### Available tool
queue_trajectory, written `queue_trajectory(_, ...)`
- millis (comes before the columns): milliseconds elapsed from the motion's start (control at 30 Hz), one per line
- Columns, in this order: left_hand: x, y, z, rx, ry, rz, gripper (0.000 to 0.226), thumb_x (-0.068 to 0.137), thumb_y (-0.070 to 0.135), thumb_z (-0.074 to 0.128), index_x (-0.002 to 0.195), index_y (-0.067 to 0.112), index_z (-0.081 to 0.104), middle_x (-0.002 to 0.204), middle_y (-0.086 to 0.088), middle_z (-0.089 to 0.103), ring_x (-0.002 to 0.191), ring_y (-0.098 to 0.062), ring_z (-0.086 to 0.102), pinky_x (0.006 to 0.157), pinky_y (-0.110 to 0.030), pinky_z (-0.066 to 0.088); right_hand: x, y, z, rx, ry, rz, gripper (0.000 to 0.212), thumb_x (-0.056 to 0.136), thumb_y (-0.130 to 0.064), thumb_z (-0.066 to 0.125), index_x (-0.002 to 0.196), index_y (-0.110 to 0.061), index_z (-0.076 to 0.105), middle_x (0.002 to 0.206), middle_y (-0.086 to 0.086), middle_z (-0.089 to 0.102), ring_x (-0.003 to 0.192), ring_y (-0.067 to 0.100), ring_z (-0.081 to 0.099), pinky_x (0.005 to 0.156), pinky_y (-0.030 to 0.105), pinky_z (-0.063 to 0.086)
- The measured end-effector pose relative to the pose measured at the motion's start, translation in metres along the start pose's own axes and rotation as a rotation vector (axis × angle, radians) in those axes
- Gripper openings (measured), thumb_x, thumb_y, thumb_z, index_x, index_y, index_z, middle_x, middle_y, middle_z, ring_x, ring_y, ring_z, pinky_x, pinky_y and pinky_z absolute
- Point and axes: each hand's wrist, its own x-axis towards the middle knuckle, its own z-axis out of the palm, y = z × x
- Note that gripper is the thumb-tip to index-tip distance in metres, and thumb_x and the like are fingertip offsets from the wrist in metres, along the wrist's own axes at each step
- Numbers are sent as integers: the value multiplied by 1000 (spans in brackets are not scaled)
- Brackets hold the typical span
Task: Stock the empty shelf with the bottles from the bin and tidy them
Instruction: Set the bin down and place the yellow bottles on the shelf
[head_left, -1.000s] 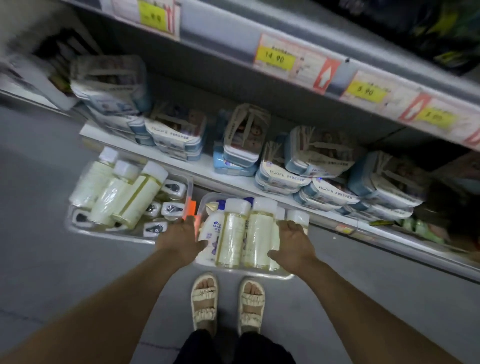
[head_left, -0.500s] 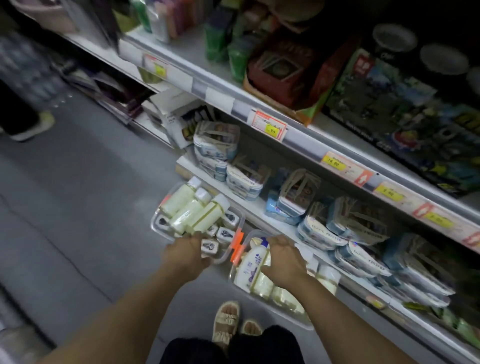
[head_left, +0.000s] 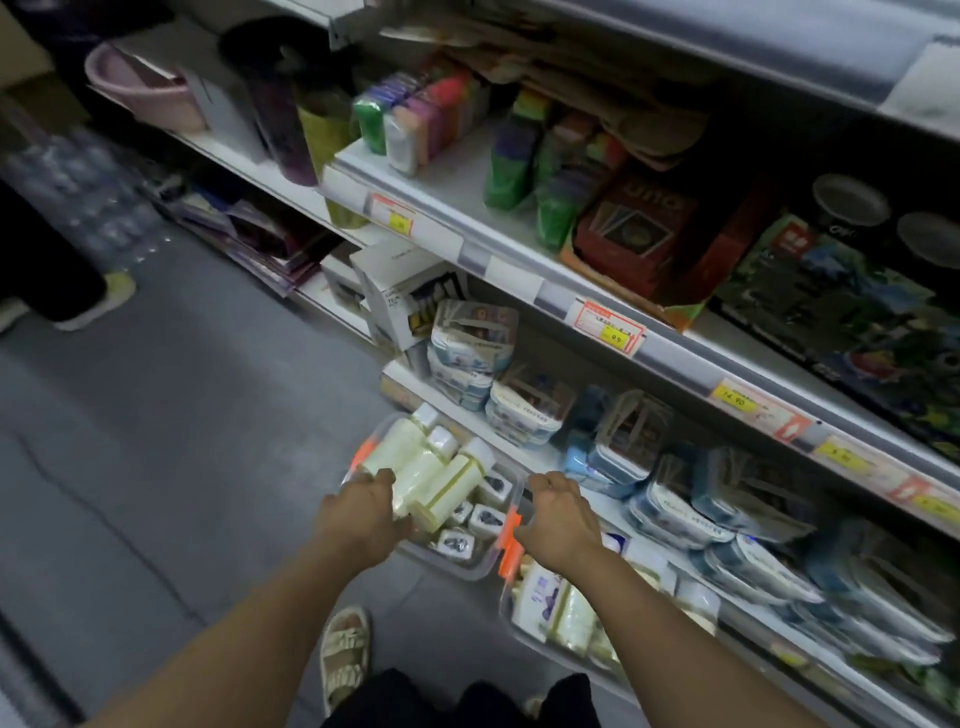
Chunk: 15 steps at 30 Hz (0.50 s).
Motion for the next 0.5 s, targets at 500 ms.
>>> queue_trajectory(500,99,-99,-26,120,-129,149,57,91,52,50,134,18,38,131,-7,50,119,-24,50,93,-37,42,68,-95,49,147,21,243,62,87,-36,61,138,-11,37,143,13,37,132,29,35,105,35,35)
